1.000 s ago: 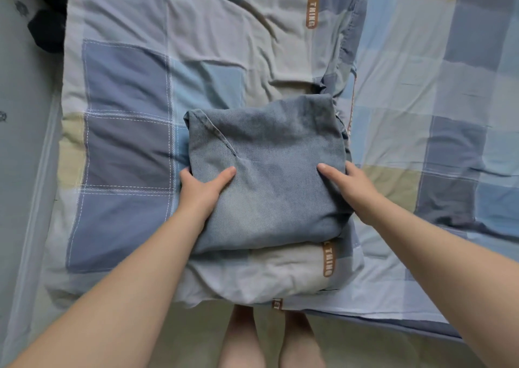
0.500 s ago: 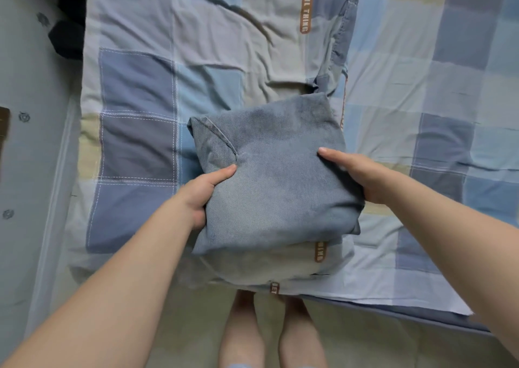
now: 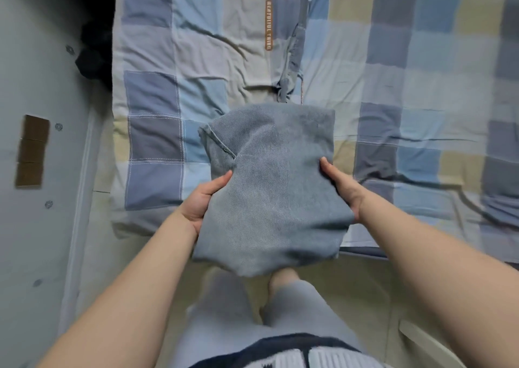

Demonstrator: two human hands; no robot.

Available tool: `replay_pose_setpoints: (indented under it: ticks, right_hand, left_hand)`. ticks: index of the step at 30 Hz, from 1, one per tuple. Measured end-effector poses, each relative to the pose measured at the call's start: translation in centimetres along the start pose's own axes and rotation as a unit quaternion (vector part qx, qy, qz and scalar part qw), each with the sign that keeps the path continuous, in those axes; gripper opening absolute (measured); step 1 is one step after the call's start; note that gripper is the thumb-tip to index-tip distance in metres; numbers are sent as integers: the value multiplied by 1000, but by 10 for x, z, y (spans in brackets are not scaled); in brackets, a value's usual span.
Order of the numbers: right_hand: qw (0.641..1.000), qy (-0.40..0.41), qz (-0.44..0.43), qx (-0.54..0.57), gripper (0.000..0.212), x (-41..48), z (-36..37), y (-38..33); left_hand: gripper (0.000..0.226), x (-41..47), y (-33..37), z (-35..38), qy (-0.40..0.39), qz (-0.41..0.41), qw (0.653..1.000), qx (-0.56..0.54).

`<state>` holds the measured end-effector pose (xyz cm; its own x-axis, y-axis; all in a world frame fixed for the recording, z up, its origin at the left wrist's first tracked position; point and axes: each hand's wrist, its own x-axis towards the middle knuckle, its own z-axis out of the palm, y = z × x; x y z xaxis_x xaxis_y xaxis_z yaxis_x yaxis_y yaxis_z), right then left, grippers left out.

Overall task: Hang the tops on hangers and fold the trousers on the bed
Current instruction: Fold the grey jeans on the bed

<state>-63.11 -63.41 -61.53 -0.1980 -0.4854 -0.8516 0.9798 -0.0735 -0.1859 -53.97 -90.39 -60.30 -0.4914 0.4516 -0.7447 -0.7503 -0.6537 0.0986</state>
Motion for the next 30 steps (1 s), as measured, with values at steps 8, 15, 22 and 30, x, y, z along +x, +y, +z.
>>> replay_pose_setpoints:
  ticks: [8, 15, 22, 30]
  right_hand:
    - [985, -30, -147, 88, 69, -61, 51, 52]
    - [959, -99, -207, 164, 74, -89, 94, 89]
    - [945, 33, -260, 193, 67, -162, 84, 120]
    - [826, 335, -381, 245, 35, -273, 52, 213]
  left_hand:
    - [61, -89, -12, 64, -41, -3, 998, 50]
    - [61, -134, 26, 77, -46, -16, 985, 165]
    - [63, -144, 44, 112, -26, -62, 930, 360]
    - [43, -111, -48, 178, -15, 23, 846, 532]
